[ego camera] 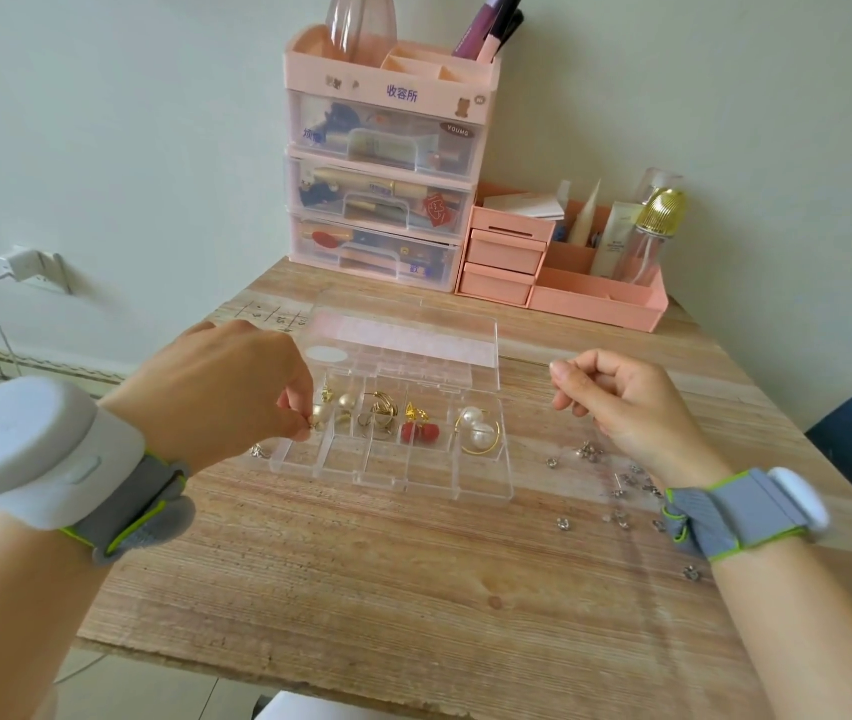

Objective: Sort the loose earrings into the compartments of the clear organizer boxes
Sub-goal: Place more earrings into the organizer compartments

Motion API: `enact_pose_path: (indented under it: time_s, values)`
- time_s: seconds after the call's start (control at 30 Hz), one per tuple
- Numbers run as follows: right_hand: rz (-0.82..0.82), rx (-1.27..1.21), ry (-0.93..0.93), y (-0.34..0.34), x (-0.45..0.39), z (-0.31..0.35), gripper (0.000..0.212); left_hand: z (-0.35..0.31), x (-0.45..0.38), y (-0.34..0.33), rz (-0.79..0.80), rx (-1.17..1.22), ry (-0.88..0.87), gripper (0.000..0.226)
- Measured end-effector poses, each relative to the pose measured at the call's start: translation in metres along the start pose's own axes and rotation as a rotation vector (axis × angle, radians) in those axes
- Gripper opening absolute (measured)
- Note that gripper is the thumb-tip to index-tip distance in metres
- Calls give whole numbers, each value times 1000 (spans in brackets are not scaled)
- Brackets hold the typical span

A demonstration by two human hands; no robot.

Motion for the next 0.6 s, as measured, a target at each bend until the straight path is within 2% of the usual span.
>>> enact_pose_path:
  time_s: [0.23,0.43,0.6]
  values:
    - [7,8,3,1,1,0,21,3,-1,0,6,88,32,3]
    - [17,31,0,1,2,3,21,0,-4,11,-111,135,14,7]
    - [2,29,-6,3,3,2,22,-28,-16,16,-214,252,-47,10]
Point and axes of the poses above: each hand's wrist, its own x-axis away from the middle knuckle, its own y-axis out of the back of the hand, z = x × y, the point moved 7 cm from there along -x, towards the middle knuckle, and after that the axes turned 5 degrees about -y, right-handed, at the moved point
